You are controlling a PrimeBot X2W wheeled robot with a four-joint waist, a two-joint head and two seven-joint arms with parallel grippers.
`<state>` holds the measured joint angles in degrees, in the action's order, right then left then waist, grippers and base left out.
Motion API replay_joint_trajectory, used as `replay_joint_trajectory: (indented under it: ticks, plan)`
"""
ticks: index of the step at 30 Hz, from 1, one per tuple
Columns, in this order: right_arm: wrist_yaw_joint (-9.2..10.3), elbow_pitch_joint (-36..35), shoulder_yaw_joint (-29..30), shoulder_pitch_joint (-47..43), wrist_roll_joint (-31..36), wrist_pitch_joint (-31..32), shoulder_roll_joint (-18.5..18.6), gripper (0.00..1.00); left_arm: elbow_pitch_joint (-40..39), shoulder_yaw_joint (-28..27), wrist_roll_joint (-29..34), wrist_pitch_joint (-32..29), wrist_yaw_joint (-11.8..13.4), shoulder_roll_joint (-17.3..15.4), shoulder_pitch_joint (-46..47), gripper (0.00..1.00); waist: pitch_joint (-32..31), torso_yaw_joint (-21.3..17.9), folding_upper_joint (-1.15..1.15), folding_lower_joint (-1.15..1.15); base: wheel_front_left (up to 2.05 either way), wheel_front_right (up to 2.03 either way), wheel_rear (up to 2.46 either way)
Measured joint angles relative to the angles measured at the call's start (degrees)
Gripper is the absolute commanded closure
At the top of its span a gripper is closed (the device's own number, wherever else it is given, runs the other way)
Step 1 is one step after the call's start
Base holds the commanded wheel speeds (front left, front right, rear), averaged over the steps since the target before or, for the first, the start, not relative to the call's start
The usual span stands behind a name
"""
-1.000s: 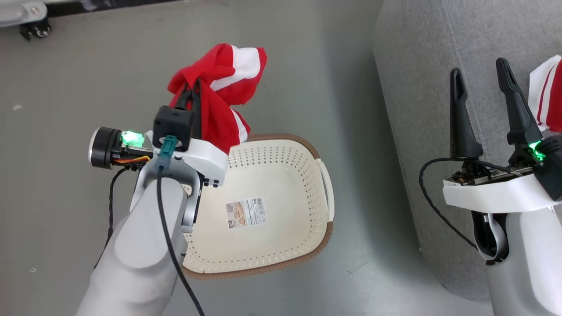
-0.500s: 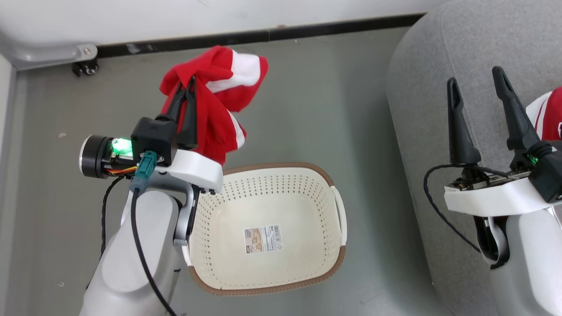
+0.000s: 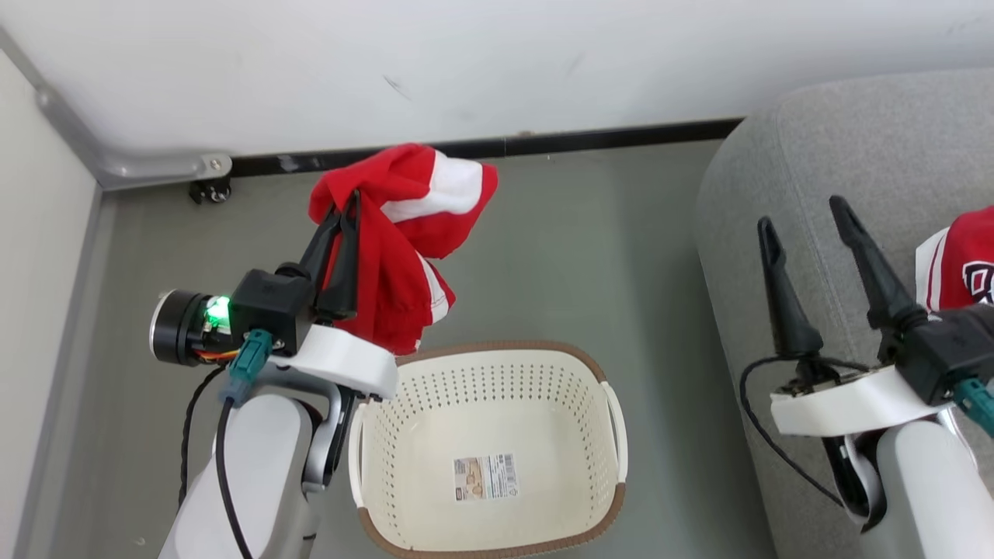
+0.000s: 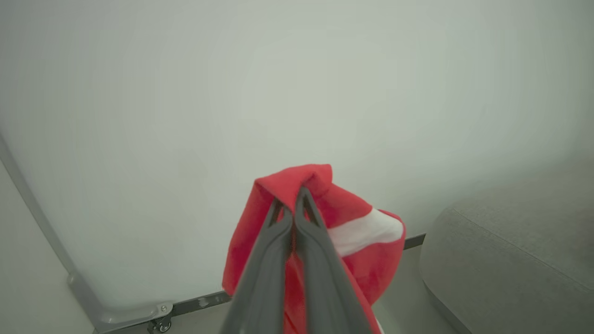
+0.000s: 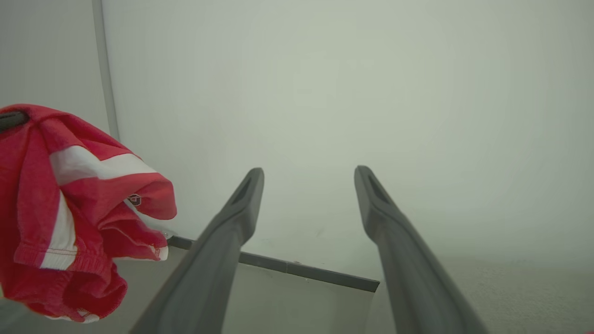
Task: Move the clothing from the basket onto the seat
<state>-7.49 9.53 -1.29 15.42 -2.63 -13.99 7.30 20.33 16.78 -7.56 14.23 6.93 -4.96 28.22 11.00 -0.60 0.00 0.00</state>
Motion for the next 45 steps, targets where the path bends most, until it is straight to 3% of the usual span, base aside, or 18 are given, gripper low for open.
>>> replay_joint_trajectory:
  ticks: [18,33,39,45]
  plan:
    - [0.00,-0.3,-3.7,-7.2,-0.9,3.1,-0.8,0.00,-4.0,2.7,-0.7,0.0,-4.6,-1.4,-4.9,1.00,-8.2,1.9,0.00,0.00,0.00,0.00,0.00]
    - [0.00,-2.6,-20.8,-7.0,-3.1,8.2,6.4,0.00,-6.3,5.7,-0.4,0.0,-8.0,-1.4,-4.9,1.00,-11.8,2.0,0.00,0.00,0.00,0.00,0.00]
    - [-0.01,-3.7,-28.6,-5.7,-5.4,10.5,9.3,0.00,-6.5,6.5,-0.4,0.0,-8.5,-1.0,-4.9,1.00,-12.5,1.7,0.00,0.00,0.00,0.00,0.00]
    - [-0.01,-4.4,-32.8,-3.1,-8.3,11.5,10.6,0.00,-6.5,7.3,-0.2,0.0,-8.5,-0.5,-4.9,1.00,-13.0,1.4,0.00,0.00,0.00,0.00,0.00]
